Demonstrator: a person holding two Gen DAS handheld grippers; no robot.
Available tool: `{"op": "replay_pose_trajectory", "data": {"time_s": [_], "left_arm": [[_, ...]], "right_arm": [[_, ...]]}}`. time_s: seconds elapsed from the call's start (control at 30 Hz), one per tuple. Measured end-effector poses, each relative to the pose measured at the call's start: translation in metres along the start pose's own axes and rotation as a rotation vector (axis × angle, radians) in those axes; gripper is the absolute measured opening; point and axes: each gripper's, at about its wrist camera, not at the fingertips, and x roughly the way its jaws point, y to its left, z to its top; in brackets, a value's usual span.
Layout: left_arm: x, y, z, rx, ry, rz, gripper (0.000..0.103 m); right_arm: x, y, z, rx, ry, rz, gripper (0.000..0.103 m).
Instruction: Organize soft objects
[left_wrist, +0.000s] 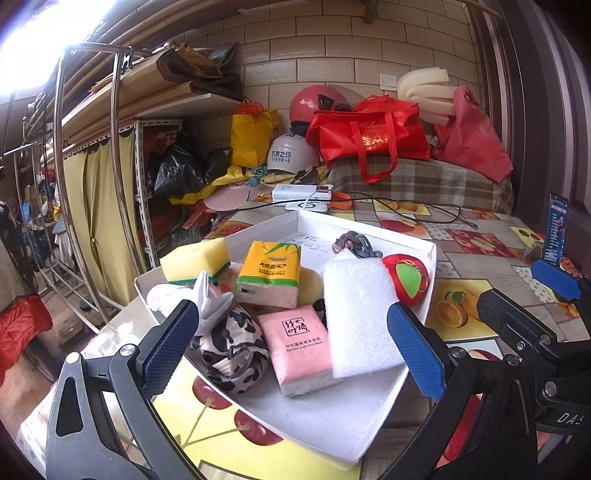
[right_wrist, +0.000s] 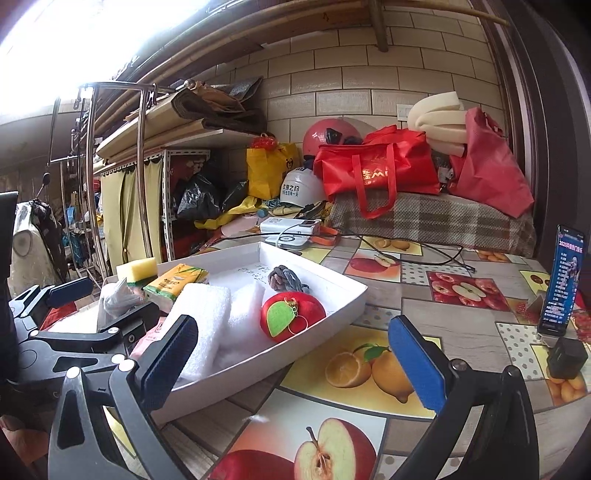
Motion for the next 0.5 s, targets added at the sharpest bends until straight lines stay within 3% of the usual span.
{"op": "replay_pose_trajectory", "data": {"time_s": [0.37, 0.5], "left_arm": [[-0.040, -0.044, -0.016, 0.102, -0.015, -0.027, 0.103], [-0.047, -0.050, -0.018, 0.096, -0.003, -0.013, 0.103]], "right_arm": [[-0.051, -0.025, -0.020, 0.016, 0.026, 0.007, 0.103], [-0.066, -0.026, -0.025, 0.007, 0.033, 0.011, 0.103]]}}
